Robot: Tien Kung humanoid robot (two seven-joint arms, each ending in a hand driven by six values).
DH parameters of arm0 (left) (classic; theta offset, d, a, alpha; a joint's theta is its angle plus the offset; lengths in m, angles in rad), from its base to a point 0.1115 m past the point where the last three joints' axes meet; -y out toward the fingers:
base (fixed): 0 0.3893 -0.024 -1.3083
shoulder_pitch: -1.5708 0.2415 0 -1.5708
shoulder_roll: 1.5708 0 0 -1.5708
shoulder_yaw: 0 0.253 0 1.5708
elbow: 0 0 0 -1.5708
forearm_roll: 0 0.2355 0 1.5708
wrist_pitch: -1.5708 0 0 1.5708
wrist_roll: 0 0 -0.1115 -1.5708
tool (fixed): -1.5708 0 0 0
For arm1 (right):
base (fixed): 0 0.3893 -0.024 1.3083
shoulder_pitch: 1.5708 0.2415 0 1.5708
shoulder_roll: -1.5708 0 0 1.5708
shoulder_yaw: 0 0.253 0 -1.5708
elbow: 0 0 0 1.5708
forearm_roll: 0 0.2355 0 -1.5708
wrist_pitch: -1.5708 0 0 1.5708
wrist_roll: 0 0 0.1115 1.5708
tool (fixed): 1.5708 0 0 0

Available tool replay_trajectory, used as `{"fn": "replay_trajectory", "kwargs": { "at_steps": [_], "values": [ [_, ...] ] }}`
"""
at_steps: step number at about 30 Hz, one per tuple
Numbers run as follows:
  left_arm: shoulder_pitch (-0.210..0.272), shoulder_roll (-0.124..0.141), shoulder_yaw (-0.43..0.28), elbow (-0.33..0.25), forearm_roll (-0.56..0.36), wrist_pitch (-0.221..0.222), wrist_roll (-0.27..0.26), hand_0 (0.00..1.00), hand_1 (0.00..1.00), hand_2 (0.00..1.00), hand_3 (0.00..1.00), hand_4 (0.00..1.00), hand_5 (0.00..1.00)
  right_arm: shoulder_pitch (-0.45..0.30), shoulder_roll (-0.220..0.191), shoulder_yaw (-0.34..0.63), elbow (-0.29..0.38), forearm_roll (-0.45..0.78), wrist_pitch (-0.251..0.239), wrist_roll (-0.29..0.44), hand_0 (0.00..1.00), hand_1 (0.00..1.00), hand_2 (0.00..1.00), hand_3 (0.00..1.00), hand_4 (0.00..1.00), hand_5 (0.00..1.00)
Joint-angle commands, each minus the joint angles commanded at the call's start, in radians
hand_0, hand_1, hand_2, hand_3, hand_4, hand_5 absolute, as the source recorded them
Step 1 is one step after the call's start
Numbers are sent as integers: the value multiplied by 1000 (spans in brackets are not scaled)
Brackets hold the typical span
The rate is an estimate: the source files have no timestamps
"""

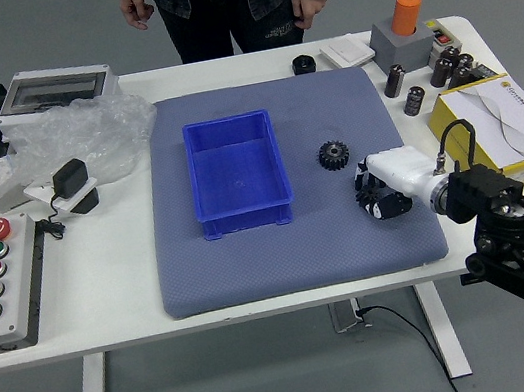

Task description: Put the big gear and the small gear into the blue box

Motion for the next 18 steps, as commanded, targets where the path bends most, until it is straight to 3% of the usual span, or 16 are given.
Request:
{"fn": "replay_trajectory", "kwargs": {
  "at_steps": [18],
  "values": [
    [1, 0, -1, 0, 2, 0, 0, 730, 679, 704, 702, 442, 13, -6, 1, 6, 6, 5, -29, 14, 641, 480, 431, 483, 746, 72]
  ]
}}
